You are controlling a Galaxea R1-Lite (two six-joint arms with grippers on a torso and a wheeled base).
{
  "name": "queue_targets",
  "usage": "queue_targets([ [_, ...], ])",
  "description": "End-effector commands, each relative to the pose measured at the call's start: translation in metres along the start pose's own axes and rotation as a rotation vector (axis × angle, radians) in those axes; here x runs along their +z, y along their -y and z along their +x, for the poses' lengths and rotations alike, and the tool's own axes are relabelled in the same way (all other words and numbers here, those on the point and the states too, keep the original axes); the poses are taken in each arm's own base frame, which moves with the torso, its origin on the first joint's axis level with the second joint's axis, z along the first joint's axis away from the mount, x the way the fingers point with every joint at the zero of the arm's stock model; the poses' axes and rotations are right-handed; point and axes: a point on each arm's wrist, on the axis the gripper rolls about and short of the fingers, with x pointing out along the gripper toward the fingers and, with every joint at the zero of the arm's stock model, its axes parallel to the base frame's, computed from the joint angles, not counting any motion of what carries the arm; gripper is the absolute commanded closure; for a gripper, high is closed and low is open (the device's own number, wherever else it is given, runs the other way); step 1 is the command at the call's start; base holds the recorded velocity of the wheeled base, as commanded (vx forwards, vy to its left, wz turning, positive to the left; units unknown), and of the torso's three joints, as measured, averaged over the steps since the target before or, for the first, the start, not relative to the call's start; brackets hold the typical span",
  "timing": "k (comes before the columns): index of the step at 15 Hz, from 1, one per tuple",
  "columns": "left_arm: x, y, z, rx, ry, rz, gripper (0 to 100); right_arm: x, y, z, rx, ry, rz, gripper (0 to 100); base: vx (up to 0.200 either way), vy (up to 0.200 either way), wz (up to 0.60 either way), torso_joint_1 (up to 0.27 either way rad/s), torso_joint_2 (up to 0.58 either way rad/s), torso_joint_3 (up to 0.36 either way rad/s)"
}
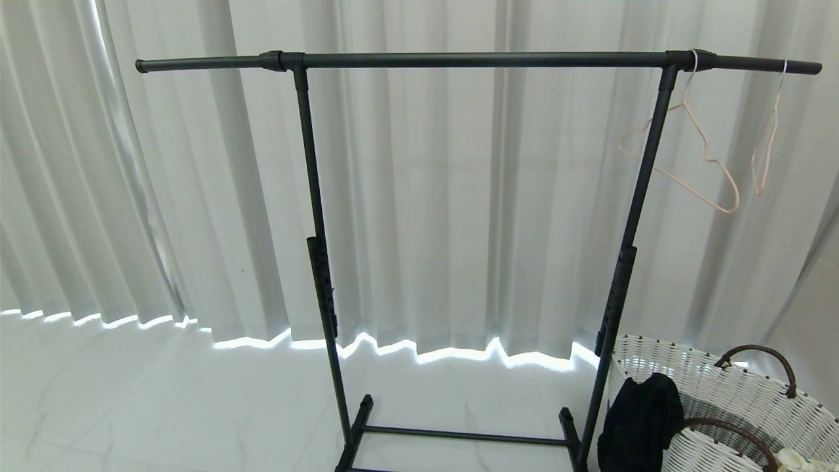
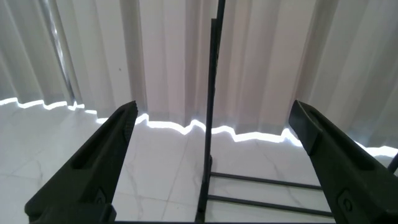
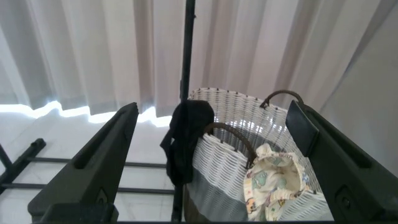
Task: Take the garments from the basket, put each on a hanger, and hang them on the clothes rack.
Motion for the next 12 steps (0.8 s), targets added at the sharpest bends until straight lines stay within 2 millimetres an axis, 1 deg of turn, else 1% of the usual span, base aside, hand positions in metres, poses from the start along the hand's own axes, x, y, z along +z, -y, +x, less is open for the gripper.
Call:
queue_targets([
  [1,-0.0001,0.0,0.0001,0.0,-0.002,0.0,0,-0.0001,0.0,0.0,0.002,0.0,0.0,0,0.0,0.0,0.0,0.0,0.0,0.0],
  [12,-0.0001,0.0,0.0001,0.0,-0.002,0.002,0,-0.0001,0.0,0.0,0.0,0.0,0.002,0,0.0,-0.2,0.0,0.003,0.01,0.007],
])
